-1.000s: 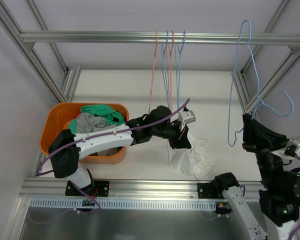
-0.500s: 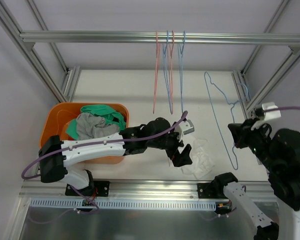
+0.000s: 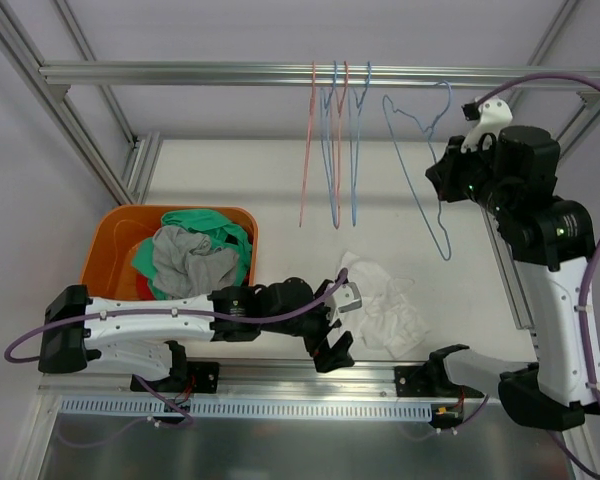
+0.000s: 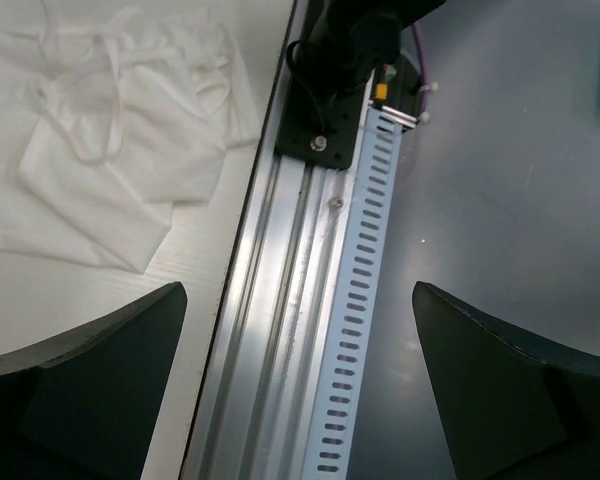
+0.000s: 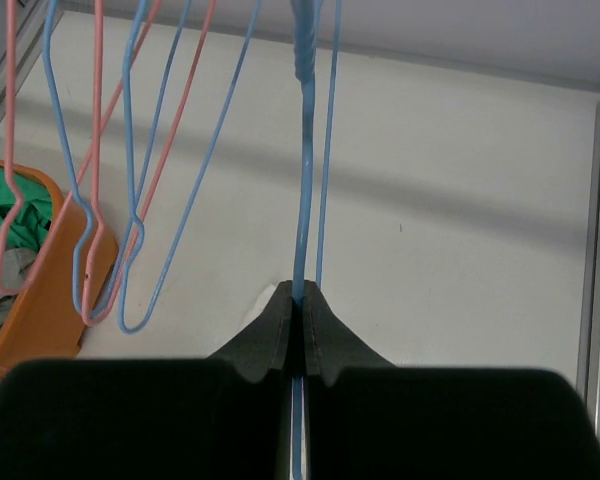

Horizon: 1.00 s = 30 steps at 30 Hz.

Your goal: Remove the tank top from the hanger

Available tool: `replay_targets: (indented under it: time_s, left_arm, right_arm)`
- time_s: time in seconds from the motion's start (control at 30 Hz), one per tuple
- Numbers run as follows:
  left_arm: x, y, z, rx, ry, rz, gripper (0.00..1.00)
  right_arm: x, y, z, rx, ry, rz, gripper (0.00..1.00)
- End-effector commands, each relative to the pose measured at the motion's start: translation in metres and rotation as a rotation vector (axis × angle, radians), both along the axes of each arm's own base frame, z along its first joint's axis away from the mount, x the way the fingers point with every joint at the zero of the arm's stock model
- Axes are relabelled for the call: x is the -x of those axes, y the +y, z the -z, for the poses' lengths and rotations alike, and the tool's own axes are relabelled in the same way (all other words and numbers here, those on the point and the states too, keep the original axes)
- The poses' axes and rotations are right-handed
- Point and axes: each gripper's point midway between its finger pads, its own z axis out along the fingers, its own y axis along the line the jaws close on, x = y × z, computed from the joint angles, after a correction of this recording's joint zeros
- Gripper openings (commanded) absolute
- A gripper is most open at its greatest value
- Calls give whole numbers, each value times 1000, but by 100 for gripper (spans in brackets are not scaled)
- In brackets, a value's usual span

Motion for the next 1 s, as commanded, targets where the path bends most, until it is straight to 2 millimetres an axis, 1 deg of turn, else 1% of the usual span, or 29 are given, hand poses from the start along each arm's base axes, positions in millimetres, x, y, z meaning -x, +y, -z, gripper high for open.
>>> replay_targets:
  time_s: [0.0, 0.03, 0.07, 0.1, 0.13, 0.17, 0.2, 0.27, 0.3, 0.33, 0.37, 0.5, 0.63, 0.67, 0.77, 0.8, 0.83, 0.87, 0.9, 0.93, 0.97]
  left_arm:
    - [-7, 13, 11, -18, -4, -83, 99]
    - [-8, 15, 13, -20, -5, -93, 99]
    - [-8, 18, 18, -29, 0, -104, 99]
    - [-10, 19, 19, -33, -4, -118, 99]
    - [-10, 20, 19, -30, -4, -123, 99]
    - [-10, 22, 22, -36, -3, -123, 99]
    - [-9, 22, 22, -36, -2, -120, 99]
    - [-9, 23, 21, -33, -1, -122, 99]
    - [-9, 23, 21, -33, -1, -124, 99]
    - [-9, 23, 21, -31, 0, -125, 99]
    - [-9, 24, 21, -31, 2, -125, 99]
    - [-9, 26, 22, -31, 1, -127, 99]
    - [-10, 28, 22, -31, -7, -132, 99]
    - [-11, 28, 22, -30, -10, -134, 99]
    - [-14, 27, 20, -28, -19, -151, 99]
    - [-15, 26, 20, -28, -20, -153, 99]
    - [-15, 25, 18, -23, -19, -151, 99]
    - [-15, 23, 15, -17, -22, -151, 99]
    - [-21, 22, 16, -22, -37, -178, 99]
    - [-22, 20, 12, -14, -42, -180, 99]
    - [-24, 19, 12, -14, -45, -191, 99]
  right_arm:
    - [-15, 12, -51, -42, -139, -17, 0]
    - [-18, 17, -55, -40, -147, -32, 0]
    - [-31, 17, -53, -21, -137, 0, 0]
    - [-35, 18, -64, -30, -162, 4, 0]
    - [-40, 23, -65, -31, -162, 0, 0]
    - [-54, 28, -57, -25, -133, 9, 0]
    - [-58, 31, -63, -36, -145, 15, 0]
    - [-71, 34, -59, -53, -130, 59, 0]
    - [-81, 39, -56, -61, -128, 75, 0]
    - [-84, 45, -54, -63, -127, 71, 0]
    - [-91, 46, -49, -52, -117, 101, 0]
    - [-93, 56, -41, -46, -100, 99, 0]
    - [-97, 59, -26, -35, -71, 101, 0]
    - [-98, 62, -19, -30, -54, 90, 0]
    - [-95, 63, -14, -40, -44, 83, 0]
    - [-94, 62, -9, -37, -35, 86, 0]
    - [-93, 63, -8, -38, -36, 83, 2]
    - [-92, 61, -10, -41, -43, 82, 7]
    - [-91, 62, -9, -39, -42, 75, 9]
    - [-89, 61, -11, -42, -47, 73, 14]
    - [-88, 62, -12, -46, -46, 60, 33]
